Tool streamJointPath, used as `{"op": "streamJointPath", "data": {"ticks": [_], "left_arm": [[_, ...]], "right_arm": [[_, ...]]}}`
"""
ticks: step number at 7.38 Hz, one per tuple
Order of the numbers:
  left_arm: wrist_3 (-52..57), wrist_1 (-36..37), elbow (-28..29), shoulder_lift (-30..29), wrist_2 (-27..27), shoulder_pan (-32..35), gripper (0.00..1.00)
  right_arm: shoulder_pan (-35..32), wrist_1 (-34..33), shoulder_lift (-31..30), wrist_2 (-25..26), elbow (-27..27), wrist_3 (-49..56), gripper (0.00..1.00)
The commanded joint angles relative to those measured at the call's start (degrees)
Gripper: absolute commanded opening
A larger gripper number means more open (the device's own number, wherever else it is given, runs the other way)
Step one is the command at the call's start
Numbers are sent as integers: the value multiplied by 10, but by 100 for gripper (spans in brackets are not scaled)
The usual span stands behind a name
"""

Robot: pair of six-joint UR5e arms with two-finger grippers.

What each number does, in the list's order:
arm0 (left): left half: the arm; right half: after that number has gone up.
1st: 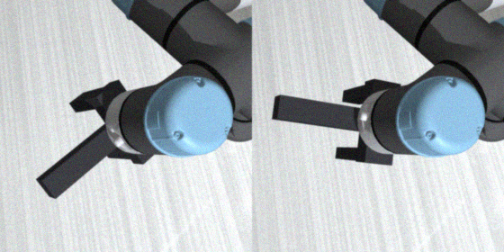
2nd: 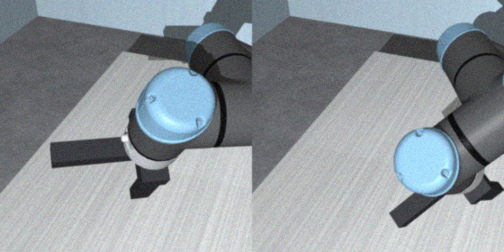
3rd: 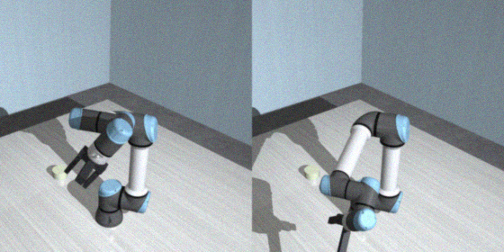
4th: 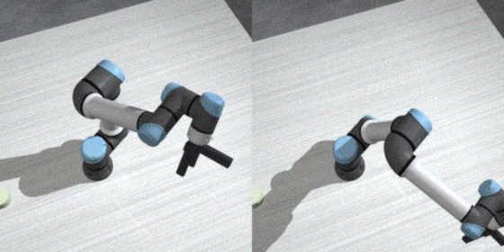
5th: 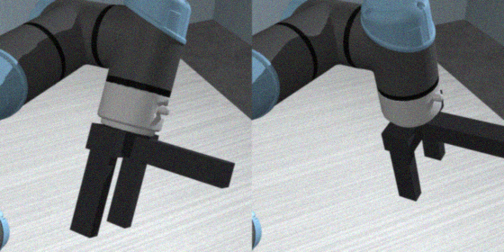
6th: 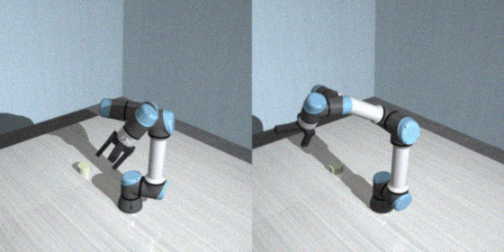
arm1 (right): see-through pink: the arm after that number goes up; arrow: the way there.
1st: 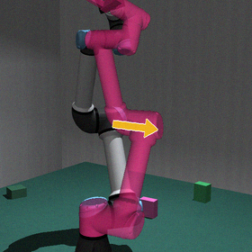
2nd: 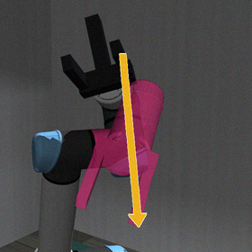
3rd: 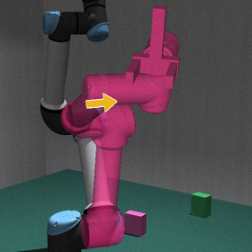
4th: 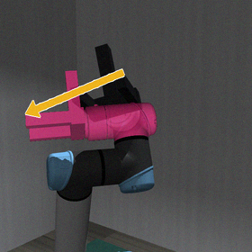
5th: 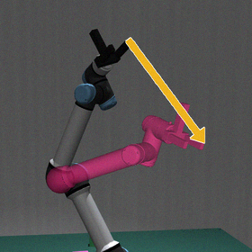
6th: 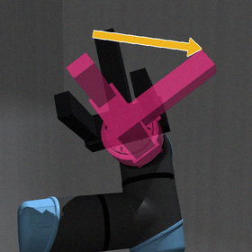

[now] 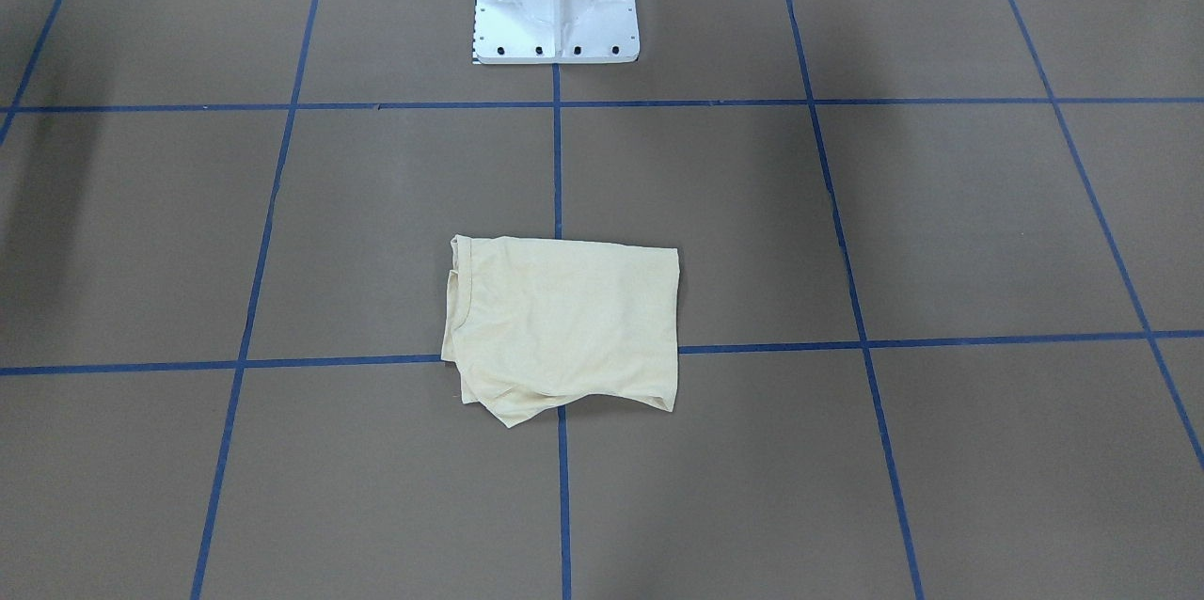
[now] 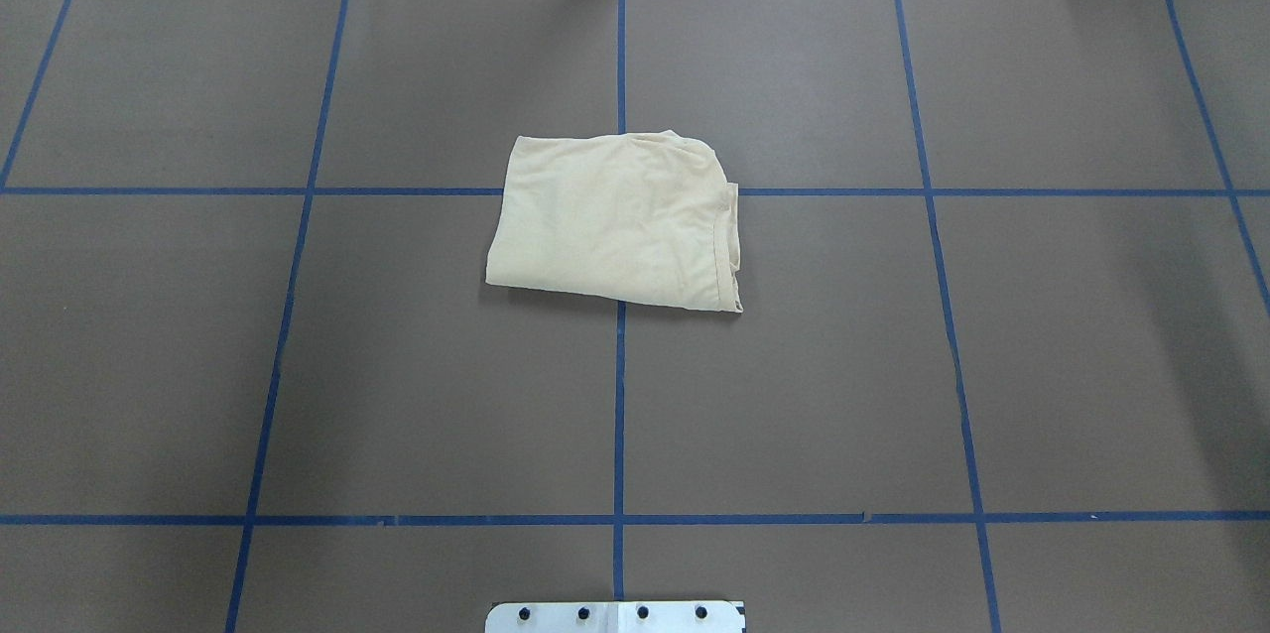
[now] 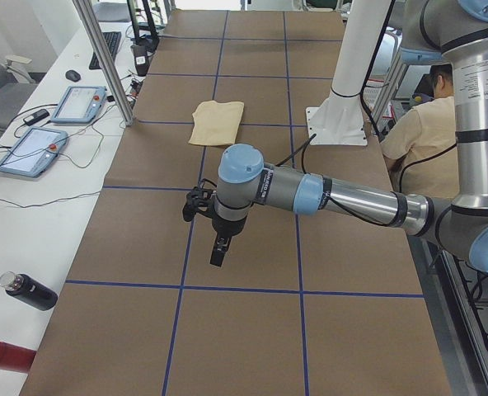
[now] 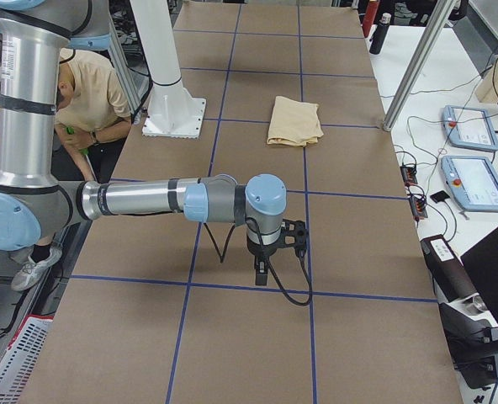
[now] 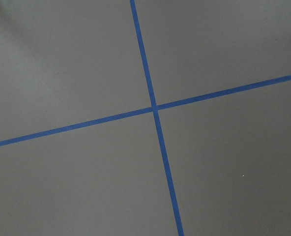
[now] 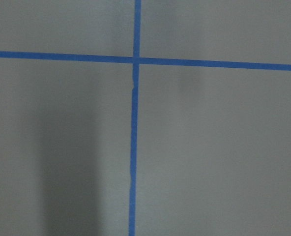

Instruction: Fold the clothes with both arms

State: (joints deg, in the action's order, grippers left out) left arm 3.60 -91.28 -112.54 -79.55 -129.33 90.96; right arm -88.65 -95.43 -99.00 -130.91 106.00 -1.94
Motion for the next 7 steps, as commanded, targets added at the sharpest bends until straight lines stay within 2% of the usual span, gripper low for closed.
{"op": "streamJointPath", "data": {"ticks": [1,2,3,7], "left_arm": [[0,-2,-3,19,-1,0,100],[0,-2,-10,26,-1,0,100],[0,0,-10,28,-1,0,100],[-8,14,31,26,-18,-3,100]], "right_arm": [[18,43,-39,0,11,-25,100],[18,106,-81,5,11,-24,100],[18,131,-96,5,11,-24,100],[38,124,-89,4,14,-25,100]]}}
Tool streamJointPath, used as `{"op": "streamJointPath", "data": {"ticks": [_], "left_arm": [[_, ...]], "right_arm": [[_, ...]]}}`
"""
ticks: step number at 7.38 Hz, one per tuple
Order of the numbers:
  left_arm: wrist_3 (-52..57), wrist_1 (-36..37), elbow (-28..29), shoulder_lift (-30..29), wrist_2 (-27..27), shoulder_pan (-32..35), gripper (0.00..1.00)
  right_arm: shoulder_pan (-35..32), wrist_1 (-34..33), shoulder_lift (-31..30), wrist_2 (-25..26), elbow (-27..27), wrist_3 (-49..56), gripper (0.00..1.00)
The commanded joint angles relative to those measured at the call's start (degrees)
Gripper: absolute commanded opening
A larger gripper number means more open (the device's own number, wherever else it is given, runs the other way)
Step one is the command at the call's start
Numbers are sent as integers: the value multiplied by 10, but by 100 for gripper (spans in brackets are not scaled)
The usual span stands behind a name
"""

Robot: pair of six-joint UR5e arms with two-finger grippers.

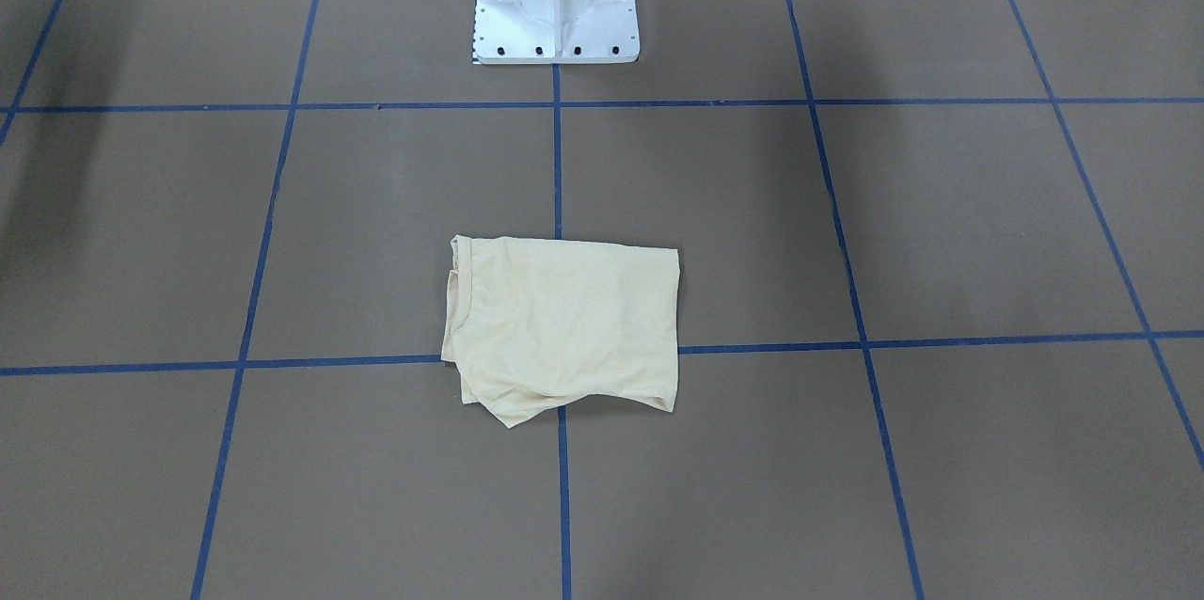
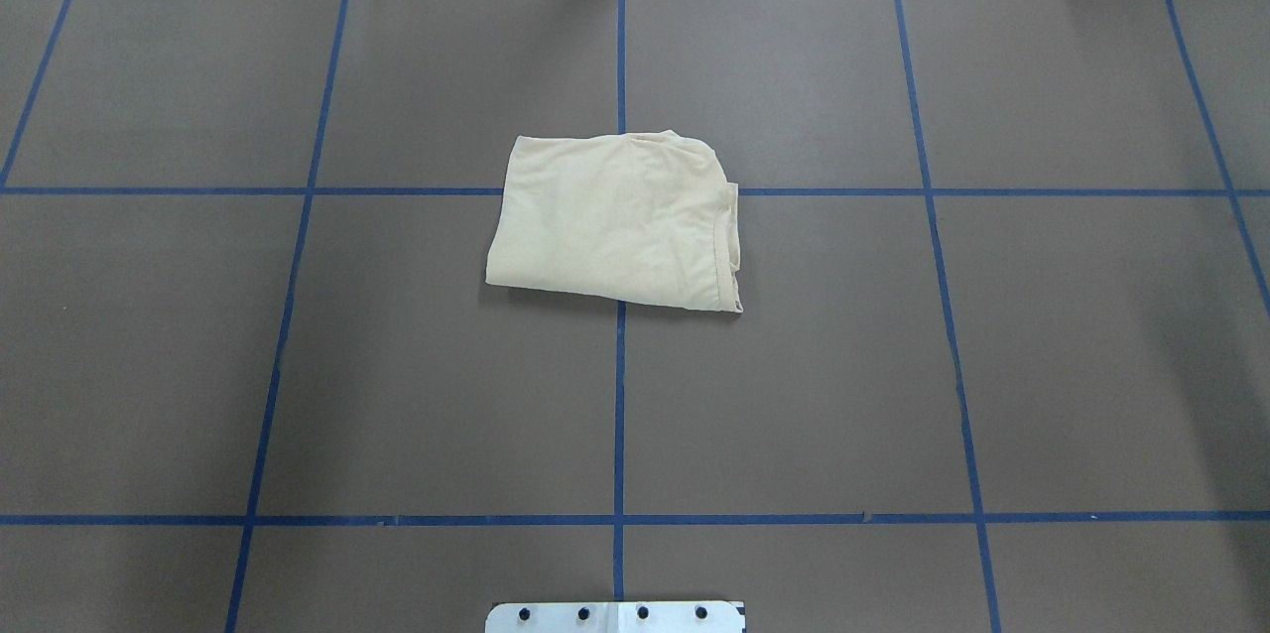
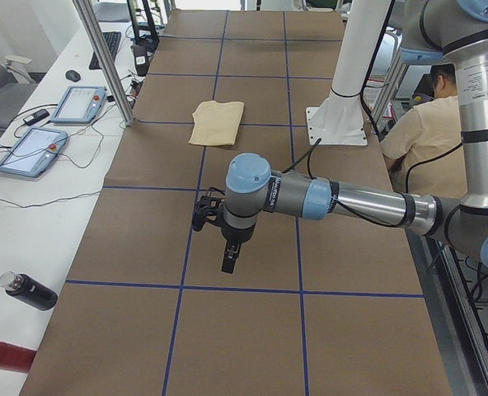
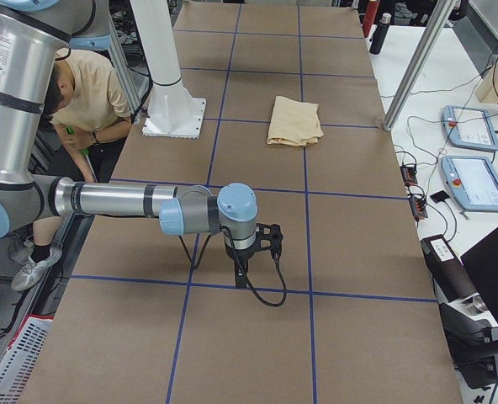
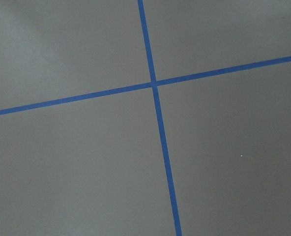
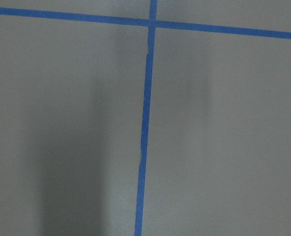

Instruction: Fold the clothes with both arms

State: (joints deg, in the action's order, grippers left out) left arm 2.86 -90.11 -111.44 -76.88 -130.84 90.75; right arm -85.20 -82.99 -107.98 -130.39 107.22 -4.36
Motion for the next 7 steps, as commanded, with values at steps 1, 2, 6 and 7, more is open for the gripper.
{"op": "streamJointPath", "data": {"ticks": [1,2,6,7], "left_arm": [[3,25,43,0,-6,0,100],[7,24,58,1,-7,0,100],[7,14,43,2,-40,-1,100],[7,-10,47,1,-40,-1,100]], "right_arm": [[13,-8,7,-4,3,0,100],[14,-63,34,-2,8,0,100],[14,-89,38,0,13,0,100],[15,-89,38,0,12,0,100]]}}
